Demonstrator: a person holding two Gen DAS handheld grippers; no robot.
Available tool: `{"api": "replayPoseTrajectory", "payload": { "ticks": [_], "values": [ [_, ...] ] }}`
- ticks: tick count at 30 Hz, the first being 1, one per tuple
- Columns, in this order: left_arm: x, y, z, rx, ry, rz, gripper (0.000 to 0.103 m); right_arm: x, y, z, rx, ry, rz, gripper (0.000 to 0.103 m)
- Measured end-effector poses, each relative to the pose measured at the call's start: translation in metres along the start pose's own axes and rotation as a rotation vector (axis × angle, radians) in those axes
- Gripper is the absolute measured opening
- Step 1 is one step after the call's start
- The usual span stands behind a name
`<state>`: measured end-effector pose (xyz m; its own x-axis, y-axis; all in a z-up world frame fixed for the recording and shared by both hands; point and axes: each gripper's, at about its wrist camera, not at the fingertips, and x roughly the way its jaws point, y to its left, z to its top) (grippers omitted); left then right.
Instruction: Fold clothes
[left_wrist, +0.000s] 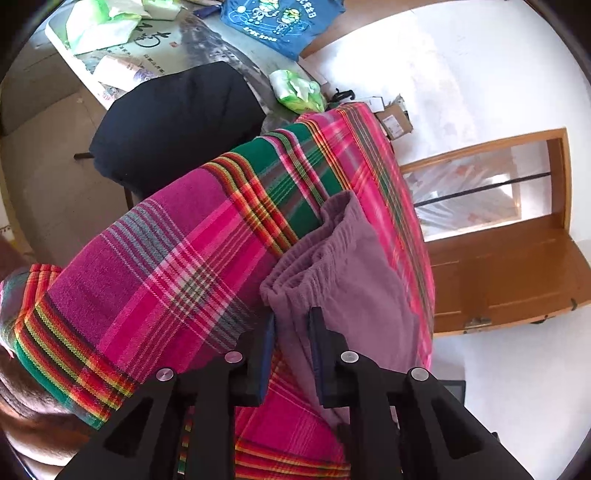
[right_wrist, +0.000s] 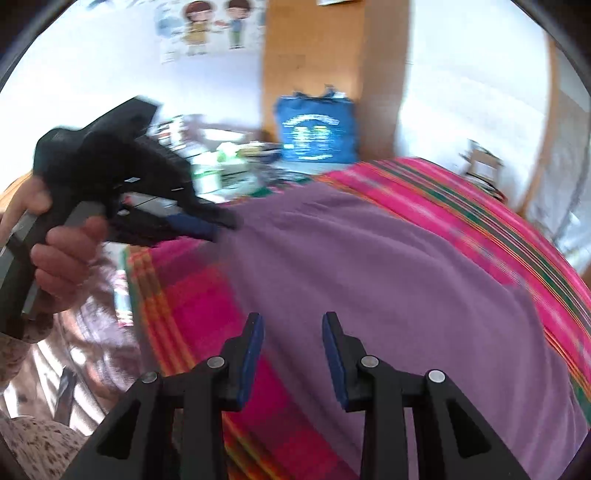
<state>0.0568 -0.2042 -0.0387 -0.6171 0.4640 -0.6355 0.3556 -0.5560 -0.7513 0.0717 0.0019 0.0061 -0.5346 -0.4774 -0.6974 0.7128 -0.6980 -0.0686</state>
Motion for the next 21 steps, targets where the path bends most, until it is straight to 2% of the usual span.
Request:
{"api": "replayPoseTrajectory", "payload": {
  "ticks": [7,16,18,20,21],
  "values": [
    [-0.003,-0.008,0.003,0.016,0.016,-0.015,0.019,0.036,0.036,0.023,-0.12,0.009,-0.015,0.037],
    [-0.001,-0.008,0.004,0.017,0.042,-0.011,0.019,0.063,0.052,0.047,-0.173,0.033,-0.09,0.037],
    [-0.001,-0.008,0.004,0.017,0.047,-0.009,0.02,0.068,0.055,0.049,-0.178,0.041,-0.117,0.031],
    [0.0,-0.006,0.005,0.004,0.06,-0.016,0.026,0.069,0.055,0.05,-0.173,0.037,-0.13,0.016],
    [0.001,-0.004,0.006,-0.007,0.068,-0.023,0.029,0.068,0.054,0.05,-0.166,0.032,-0.131,0.014]
  ]
}}
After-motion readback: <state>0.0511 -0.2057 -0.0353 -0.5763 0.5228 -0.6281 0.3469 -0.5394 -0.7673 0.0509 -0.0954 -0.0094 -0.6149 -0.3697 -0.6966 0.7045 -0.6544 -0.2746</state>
